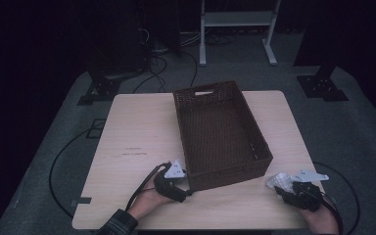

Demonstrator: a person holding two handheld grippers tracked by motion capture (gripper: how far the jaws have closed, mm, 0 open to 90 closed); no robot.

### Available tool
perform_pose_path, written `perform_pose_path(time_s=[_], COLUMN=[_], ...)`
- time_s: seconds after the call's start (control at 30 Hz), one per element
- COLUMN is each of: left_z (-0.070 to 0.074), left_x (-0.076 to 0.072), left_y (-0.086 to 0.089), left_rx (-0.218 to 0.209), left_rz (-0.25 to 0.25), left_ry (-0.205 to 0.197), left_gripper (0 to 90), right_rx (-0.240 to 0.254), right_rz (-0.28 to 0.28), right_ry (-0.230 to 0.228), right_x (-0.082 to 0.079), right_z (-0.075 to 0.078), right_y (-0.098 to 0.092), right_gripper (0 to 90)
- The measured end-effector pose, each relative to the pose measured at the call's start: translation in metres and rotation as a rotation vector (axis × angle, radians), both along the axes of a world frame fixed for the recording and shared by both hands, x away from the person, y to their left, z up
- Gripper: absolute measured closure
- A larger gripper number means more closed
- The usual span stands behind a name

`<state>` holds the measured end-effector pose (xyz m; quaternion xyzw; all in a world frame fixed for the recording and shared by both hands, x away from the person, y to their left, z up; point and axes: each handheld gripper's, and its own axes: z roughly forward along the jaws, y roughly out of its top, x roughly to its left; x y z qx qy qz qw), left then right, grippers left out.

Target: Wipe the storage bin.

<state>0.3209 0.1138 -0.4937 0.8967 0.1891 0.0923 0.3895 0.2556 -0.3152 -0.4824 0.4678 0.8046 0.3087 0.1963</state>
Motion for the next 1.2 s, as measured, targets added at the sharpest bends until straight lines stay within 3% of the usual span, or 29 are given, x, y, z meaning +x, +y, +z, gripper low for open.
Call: perform_pose_path(time_s=[0.17,0.57,1.0,1.2], left_z=[-0.004,-0.006,-0.006,-0.006], left_x=[0.001,0.003,0.003,0.003], left_y=[-0.003,-0.003,-0.004,-0.004], left_rx=[0.014,-0.002,-0.001,-0.002], left_rz=[-0.005,-0.010,-0.006,-0.005], left_ry=[0.000,0.002,0.002,0.003], left_gripper=[19.1,18.0,17.5,17.5], right_rx=[-0.001,0.010,0.057,0.075], right_rz=[0.001,-0.004,0.017,0.043], right_ry=[-0.001,-0.007,-0.034,-0.078], right_x=[0.000,-0.002,-0.005,-0.004], right_z=[0.000,0.008,0.035,0.054], right_y=[0.000,0.002,0.011,0.016], right_gripper=[53.9,54.3,54.6,54.6])
